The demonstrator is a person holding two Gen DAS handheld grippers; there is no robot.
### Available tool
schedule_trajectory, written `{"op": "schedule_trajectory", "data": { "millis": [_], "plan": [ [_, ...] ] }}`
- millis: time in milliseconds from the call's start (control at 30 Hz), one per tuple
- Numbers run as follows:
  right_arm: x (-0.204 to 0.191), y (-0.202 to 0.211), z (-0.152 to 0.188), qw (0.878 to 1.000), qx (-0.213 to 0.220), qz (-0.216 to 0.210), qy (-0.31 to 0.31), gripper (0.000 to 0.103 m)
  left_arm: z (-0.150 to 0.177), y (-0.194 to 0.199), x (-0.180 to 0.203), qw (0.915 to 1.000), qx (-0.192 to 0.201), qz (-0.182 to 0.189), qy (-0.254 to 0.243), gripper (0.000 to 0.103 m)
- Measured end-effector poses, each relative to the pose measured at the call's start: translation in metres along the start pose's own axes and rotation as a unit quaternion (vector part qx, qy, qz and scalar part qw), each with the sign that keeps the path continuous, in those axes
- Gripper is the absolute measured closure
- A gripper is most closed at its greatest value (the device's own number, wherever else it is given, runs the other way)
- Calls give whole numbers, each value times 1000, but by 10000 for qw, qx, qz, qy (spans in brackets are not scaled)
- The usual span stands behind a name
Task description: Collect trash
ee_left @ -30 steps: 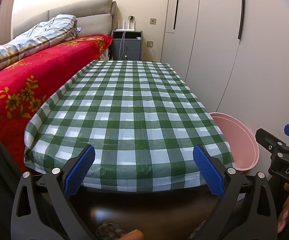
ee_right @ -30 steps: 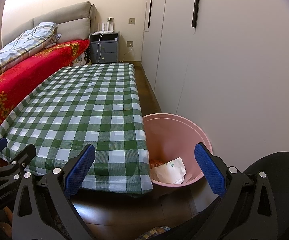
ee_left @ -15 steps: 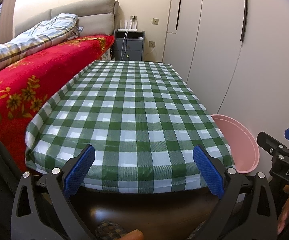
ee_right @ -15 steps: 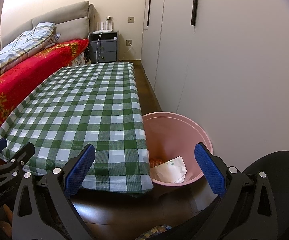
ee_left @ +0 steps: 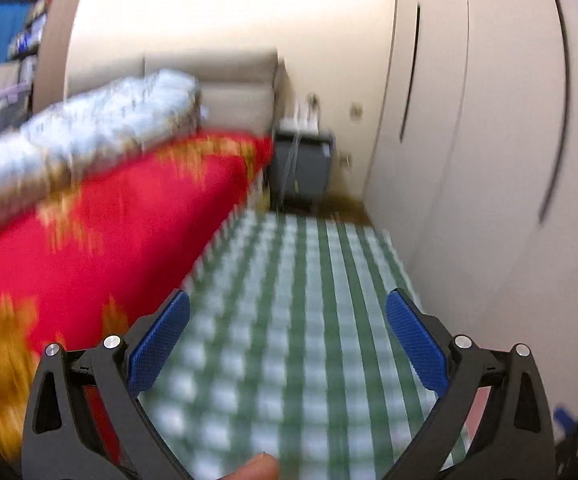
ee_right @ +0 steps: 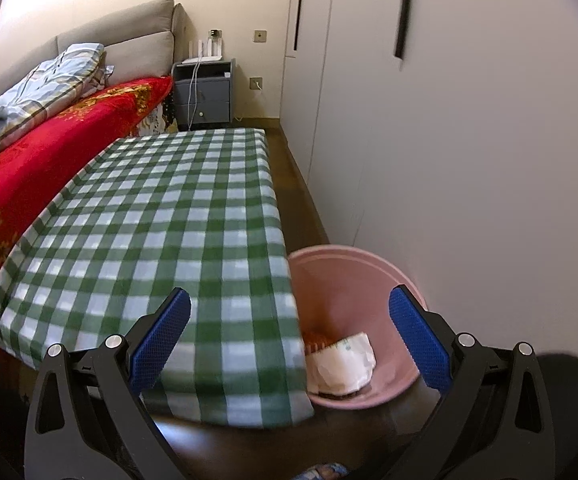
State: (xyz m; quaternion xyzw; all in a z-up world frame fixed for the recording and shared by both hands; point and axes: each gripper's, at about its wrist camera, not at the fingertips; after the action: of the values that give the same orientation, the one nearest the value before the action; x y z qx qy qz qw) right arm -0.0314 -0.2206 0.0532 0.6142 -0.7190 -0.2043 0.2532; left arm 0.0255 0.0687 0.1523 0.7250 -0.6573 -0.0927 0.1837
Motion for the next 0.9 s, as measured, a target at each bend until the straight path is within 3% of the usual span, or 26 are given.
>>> {"op": "schedule_trajectory", "data": {
  "millis": [100, 200, 300, 400, 500, 667, 900],
  "plan": [
    [-13, -7, -15, 10000, 0, -34, 50, 5, -34, -16, -9, 9985, 452, -200, -244, 8],
    [-29, -16, -26, 9998, -53, -69, 152, 5, -31, -37, -26, 9966, 617, -507, -210, 8],
    [-50, -27, -35, 9994, -108, -141, 285, 5, -10, -72, -50, 9976, -267, -619, 132, 8],
    [-80, -41, -44, 9985, -133, -273, 464, 5, -15, -80, -65, 9965, -350, -700, 296, 8],
    [-104, -52, -51, 9975, -160, -411, 555, 5, -24, -76, -77, 9960, -36, -839, 300, 8],
    [-136, -62, -59, 9959, -167, -585, 670, 5, -21, -82, -87, 9962, -190, -693, 484, 8],
    [-127, -56, -65, 9967, -153, -614, 506, 5, -6, -89, -76, 9972, -558, -413, 283, 8]
  ]
}}
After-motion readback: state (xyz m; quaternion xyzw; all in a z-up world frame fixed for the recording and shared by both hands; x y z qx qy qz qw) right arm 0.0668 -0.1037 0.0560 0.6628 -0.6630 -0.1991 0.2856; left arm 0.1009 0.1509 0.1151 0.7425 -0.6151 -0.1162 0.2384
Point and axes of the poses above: each gripper's, at about its wrist camera, not at the fingertips, and y roughly against the way its jaws point, x to its right, z to its underside, and after that the axes turned 1 degree about -x, right-handed
